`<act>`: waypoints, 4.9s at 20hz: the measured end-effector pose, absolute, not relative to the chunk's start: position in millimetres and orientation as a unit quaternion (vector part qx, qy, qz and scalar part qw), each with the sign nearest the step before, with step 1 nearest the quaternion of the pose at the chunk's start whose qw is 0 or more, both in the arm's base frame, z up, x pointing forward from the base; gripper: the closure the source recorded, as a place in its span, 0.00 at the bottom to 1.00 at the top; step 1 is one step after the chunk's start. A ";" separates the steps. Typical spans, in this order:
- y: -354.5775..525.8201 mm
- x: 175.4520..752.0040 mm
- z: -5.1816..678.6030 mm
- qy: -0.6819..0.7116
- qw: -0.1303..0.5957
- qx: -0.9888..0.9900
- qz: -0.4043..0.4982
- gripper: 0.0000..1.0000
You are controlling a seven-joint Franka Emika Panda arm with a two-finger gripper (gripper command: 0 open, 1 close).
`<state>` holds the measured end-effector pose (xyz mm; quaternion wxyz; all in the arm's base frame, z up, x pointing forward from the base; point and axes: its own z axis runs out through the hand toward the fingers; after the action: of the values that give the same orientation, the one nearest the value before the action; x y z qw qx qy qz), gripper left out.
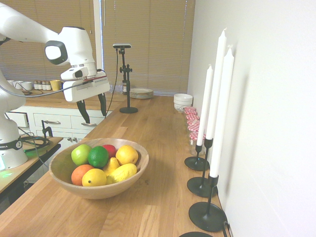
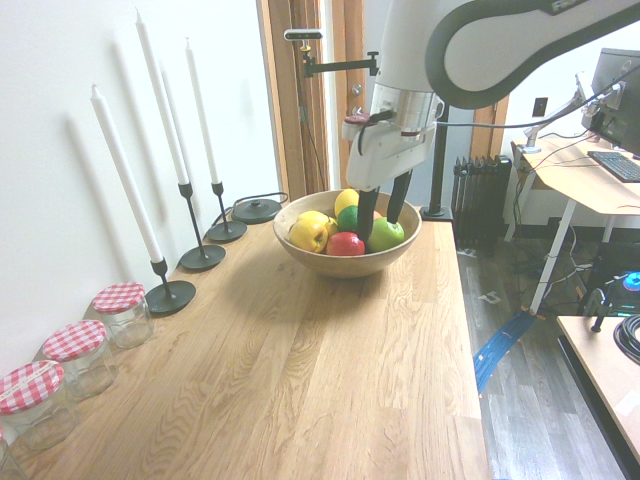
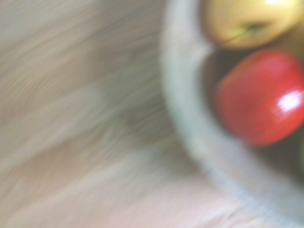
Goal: Take green lemon out of the basket
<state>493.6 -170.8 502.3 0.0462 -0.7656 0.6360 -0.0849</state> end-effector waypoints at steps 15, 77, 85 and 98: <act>-309.6 486.0 506.8 0.742 0.036 -0.664 -0.087 0.00; -56.4 567.0 532.0 0.414 0.024 -0.906 -0.092 1.00; 11.0 610.7 422.4 0.410 -0.016 -0.910 -0.067 1.00; 21.4 608.9 390.4 0.432 -0.016 -0.899 -0.062 1.00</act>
<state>608.9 21.4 390.4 -0.0156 -0.8994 0.4323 -0.0623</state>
